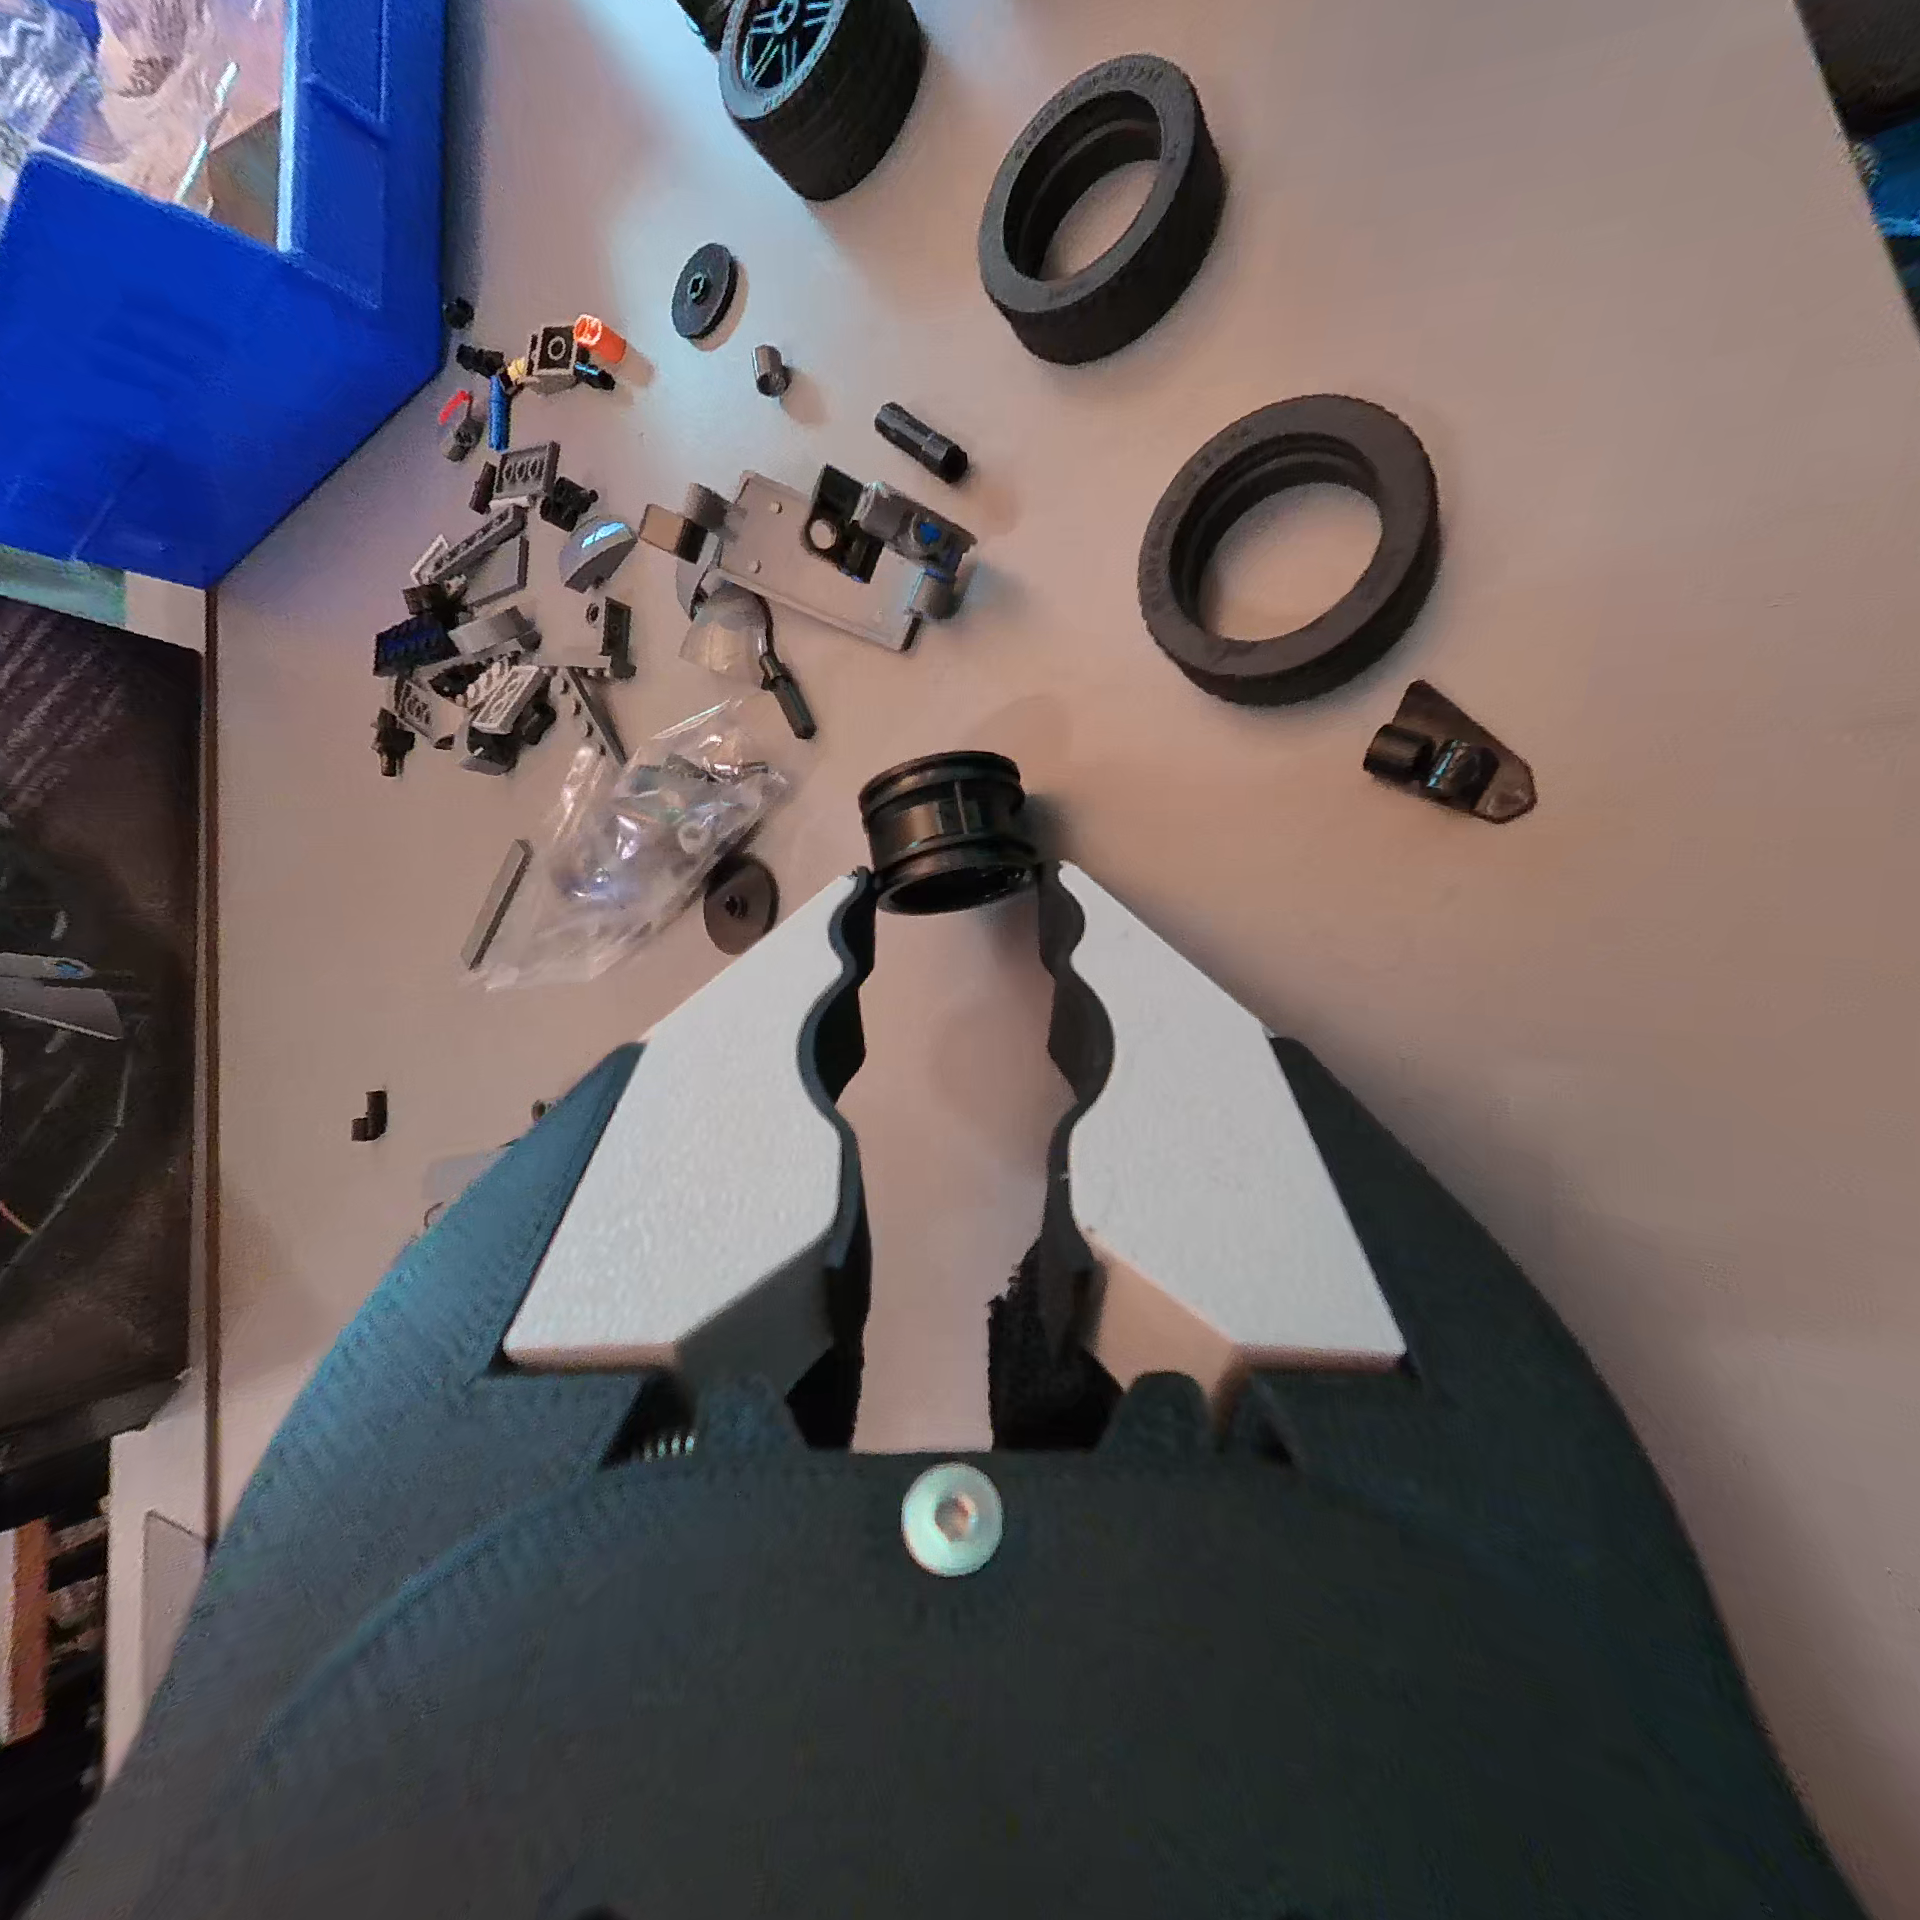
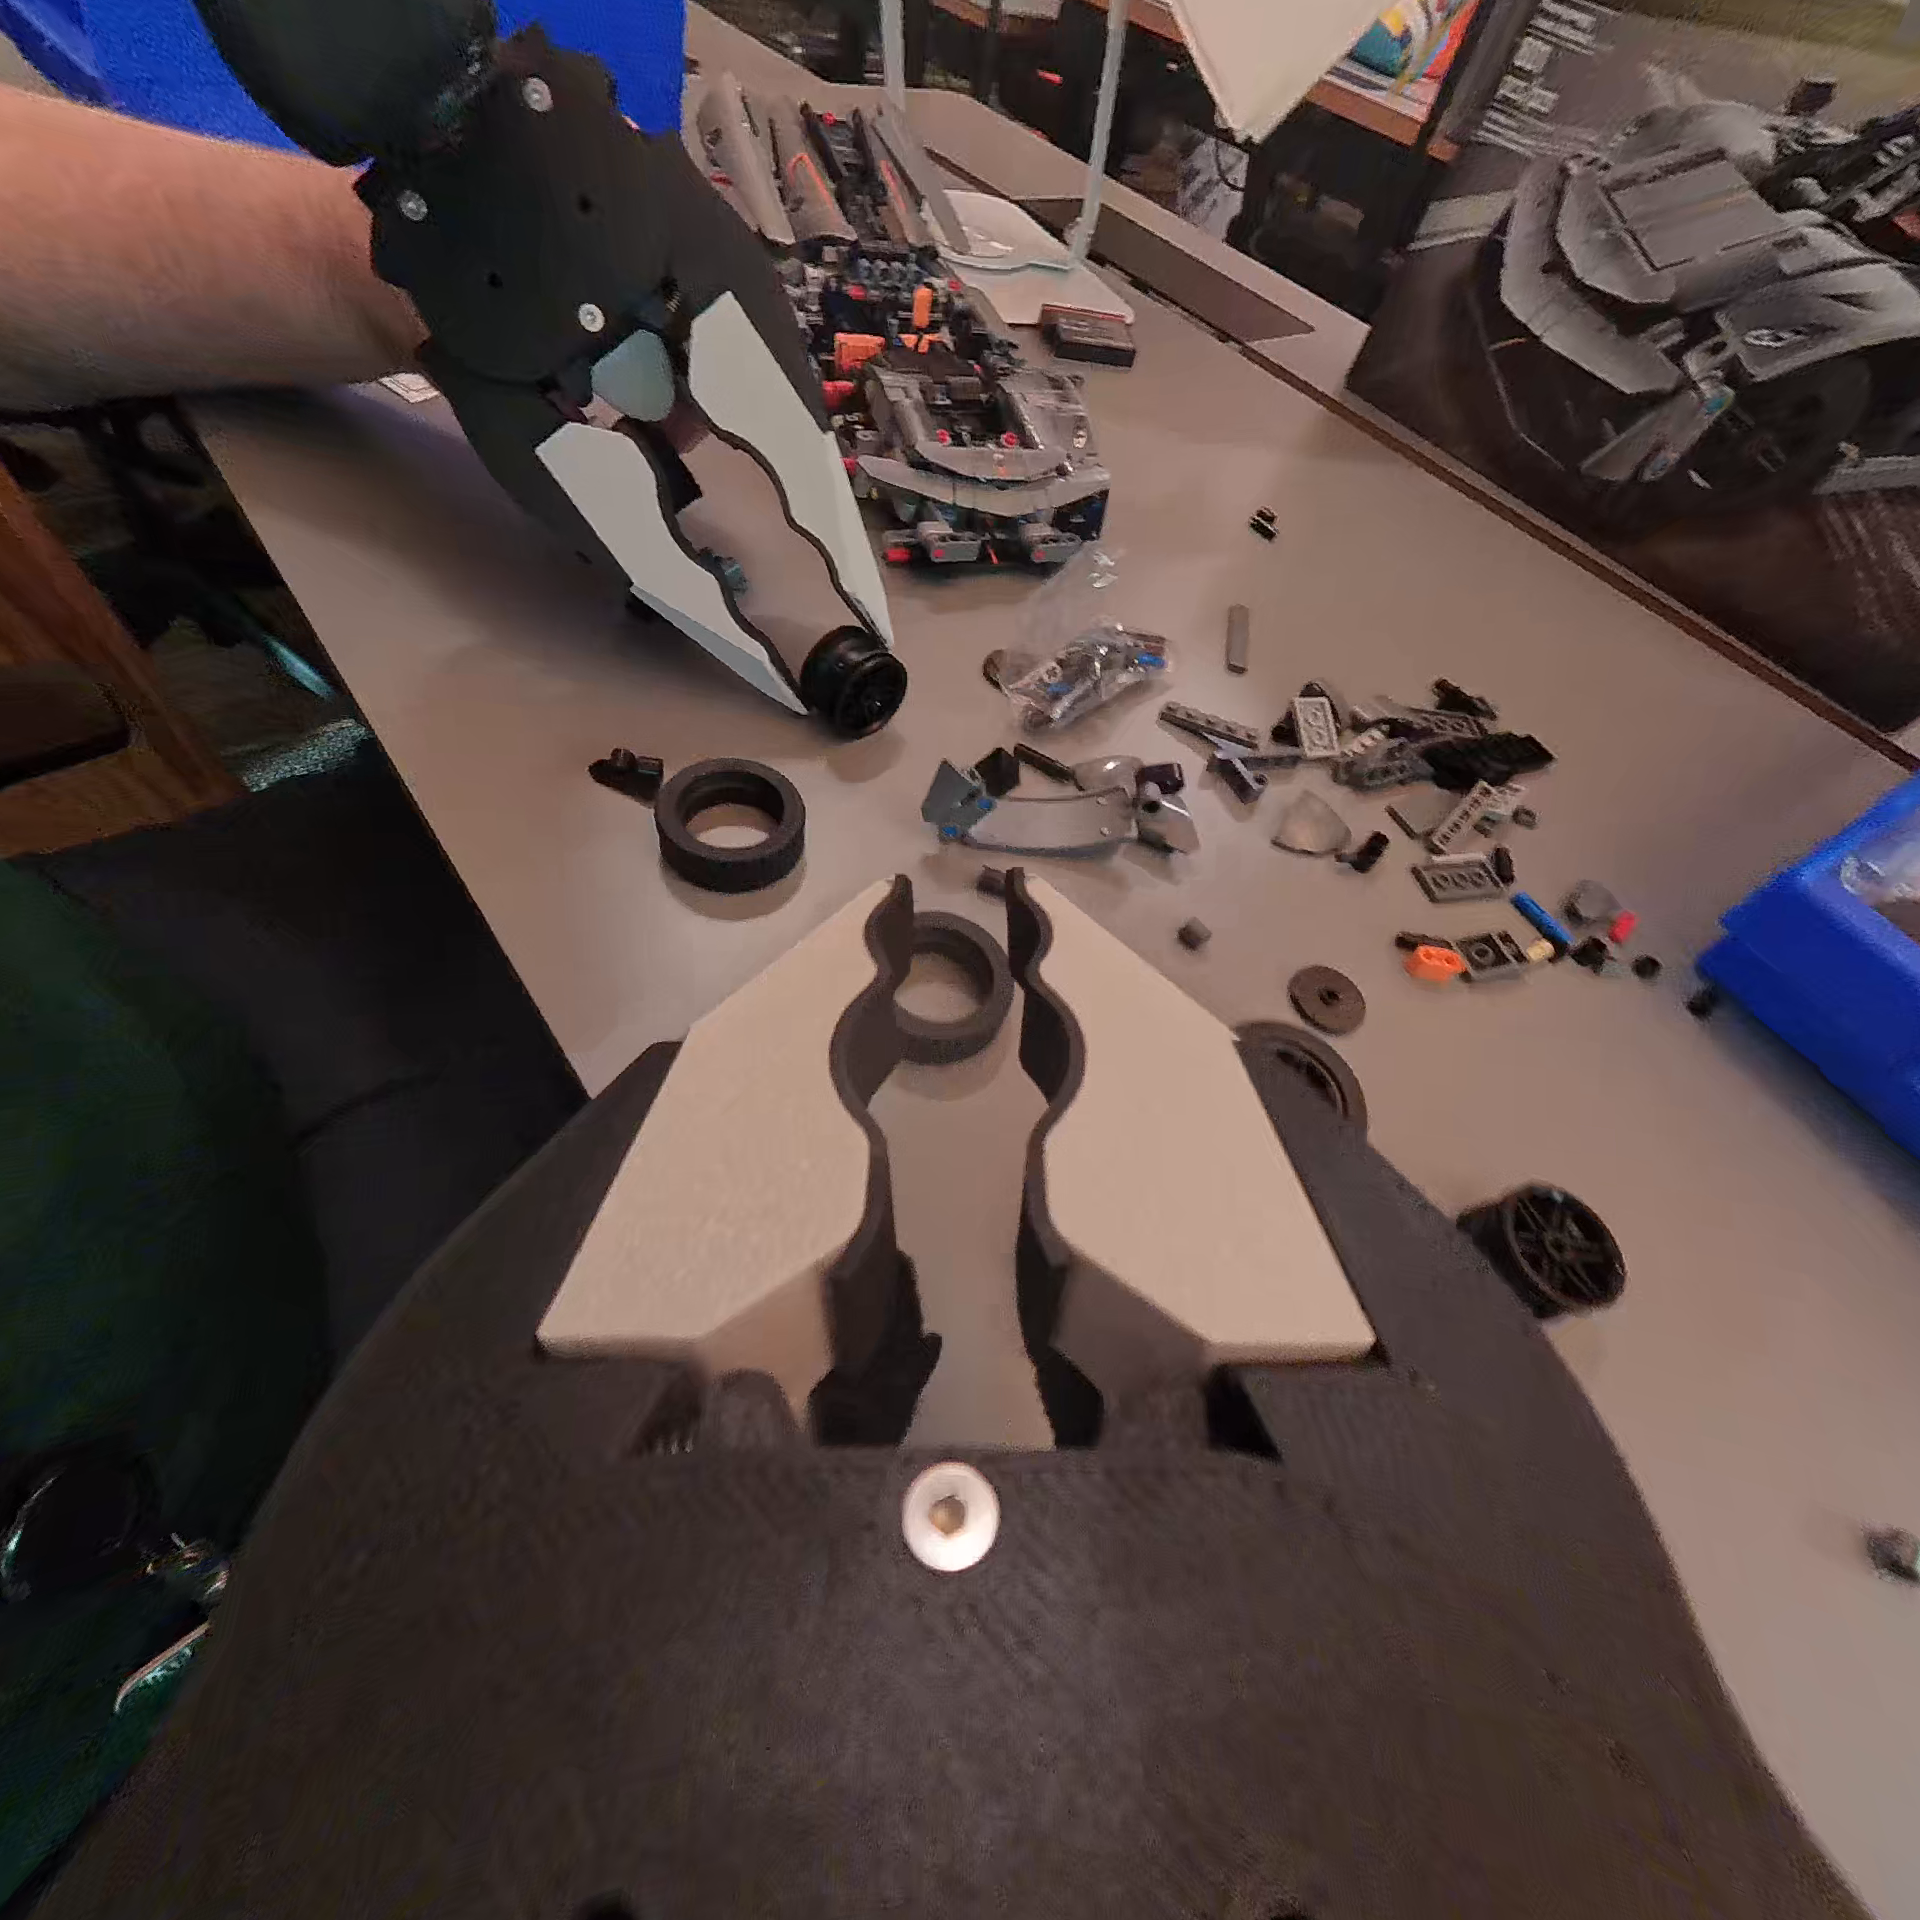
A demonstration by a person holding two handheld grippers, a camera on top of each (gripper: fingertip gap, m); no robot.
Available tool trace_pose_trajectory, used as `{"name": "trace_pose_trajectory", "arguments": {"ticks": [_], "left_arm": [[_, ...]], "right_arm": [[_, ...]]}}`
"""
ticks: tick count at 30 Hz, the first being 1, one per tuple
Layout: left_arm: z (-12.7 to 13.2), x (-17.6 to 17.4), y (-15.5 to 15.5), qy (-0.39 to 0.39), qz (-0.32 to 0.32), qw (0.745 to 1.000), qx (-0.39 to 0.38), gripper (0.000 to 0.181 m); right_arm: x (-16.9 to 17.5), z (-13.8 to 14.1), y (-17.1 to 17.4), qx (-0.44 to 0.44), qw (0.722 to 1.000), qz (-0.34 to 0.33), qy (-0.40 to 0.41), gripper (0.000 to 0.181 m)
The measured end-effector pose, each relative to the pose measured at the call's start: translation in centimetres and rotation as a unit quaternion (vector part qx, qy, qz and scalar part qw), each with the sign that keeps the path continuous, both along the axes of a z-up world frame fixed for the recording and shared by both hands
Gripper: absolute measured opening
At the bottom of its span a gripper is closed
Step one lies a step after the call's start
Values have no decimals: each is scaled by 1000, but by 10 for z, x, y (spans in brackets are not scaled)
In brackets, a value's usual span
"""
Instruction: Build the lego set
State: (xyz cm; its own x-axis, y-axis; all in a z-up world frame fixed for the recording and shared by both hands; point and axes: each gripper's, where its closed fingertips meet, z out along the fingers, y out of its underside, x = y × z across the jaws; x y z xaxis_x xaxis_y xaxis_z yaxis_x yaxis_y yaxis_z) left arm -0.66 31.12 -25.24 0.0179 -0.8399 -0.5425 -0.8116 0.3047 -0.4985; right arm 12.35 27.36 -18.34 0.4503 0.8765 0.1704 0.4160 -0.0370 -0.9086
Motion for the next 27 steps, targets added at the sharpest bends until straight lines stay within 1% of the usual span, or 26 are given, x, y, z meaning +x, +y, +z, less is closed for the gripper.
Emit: {"name": "trace_pose_trajectory", "arguments": {"ticks": [7, 9, 11, 13, 15, 16, 18, 20, 22, 23, 25, 26, 27], "left_arm": [[-2, -12, 0, -15, 0, 999, -52, 30], [-2, -15, 1, -20, 6, 998, -63, 30], [-2, -19, 2, -24, 13, 998, -64, 30], [-2, -20, 1, -29, 14, 998, -55, 30], [-1, -20, 0, -27, 21, 998, -50, 31], [0, -19, 1, -26, 24, 998, -42, 34], [0, -18, 1, -21, 21, 999, -35, 32], [-1, -15, -1, -19, 11, 999, -33, 30], [0, -15, -2, 4, -3, 1000, -29, 30], [1, -15, -1, 16, 0, 999, -30, 30], [1, -15, -3, 37, 1, 998, -45, 30], [0, -15, -5, 53, -5, 997, -49, 30], [0, -15, -5, 73, -7, 996, -44, 30]], "right_arm": [[-52, -1, 12, 4, 998, 66, -21, 17], [-60, -1, 20, 7, 997, 73, -31, 17], [-63, 3, 30, 3, 997, 77, -29, 21], [-51, 8, 48, 12, 998, 51, -34, 25], [-26, 9, 65, 8, 999, 18, -48, 32], [-10, 8, 75, 5, 998, -10, -57, 33], [18, 1, 90, -10, 995, -50, -82, 39], [38, -8, 101, -20, 992, -77, -94, 41], [46, -15, 103, -36, 993, -73, -85, 44], [51, -16, 105, -36, 994, -76, -76, 42], [58, -14, 108, -33, 995, -81, -46, 38], [58, -10, 109, -27, 996, -81, -24, 33], [57, -7, 110, -19, 997, -80, -4, 34]]}}
